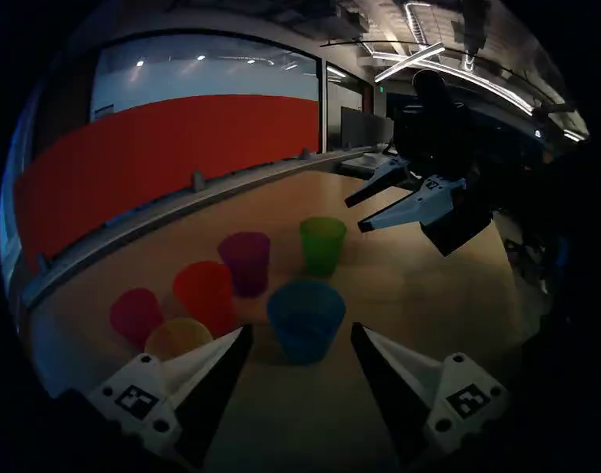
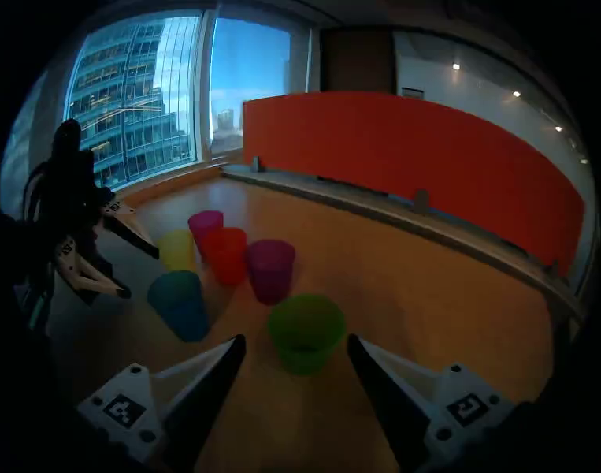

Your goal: Pour water

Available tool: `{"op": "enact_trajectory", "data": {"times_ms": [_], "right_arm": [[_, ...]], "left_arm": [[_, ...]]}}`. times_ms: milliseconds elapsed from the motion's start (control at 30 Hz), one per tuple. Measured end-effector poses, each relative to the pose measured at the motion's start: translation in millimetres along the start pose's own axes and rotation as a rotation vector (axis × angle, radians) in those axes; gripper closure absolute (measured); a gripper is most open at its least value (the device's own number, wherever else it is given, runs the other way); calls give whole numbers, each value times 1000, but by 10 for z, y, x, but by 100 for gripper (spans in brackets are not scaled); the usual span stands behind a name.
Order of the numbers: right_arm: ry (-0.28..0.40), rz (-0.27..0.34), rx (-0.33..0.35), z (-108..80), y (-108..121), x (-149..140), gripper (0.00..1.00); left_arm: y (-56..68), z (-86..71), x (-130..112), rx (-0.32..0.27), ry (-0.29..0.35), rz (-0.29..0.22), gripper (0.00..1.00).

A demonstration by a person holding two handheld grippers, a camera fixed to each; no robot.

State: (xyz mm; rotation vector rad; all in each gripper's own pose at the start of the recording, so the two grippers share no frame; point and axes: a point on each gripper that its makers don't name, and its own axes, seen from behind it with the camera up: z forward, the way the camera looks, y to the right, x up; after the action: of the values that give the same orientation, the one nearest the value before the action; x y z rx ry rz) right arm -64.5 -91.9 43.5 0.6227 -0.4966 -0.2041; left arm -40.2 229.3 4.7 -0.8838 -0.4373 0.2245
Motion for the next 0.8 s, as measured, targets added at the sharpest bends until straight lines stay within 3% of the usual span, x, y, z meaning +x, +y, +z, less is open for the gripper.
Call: {"op": "enact_trajectory", "data": {"times_ms": [800], "right_arm": [[-68,-5,3,390,91,-207,0]], "left_arm": [[12,374,-224,-17,-73,6,7]]}}
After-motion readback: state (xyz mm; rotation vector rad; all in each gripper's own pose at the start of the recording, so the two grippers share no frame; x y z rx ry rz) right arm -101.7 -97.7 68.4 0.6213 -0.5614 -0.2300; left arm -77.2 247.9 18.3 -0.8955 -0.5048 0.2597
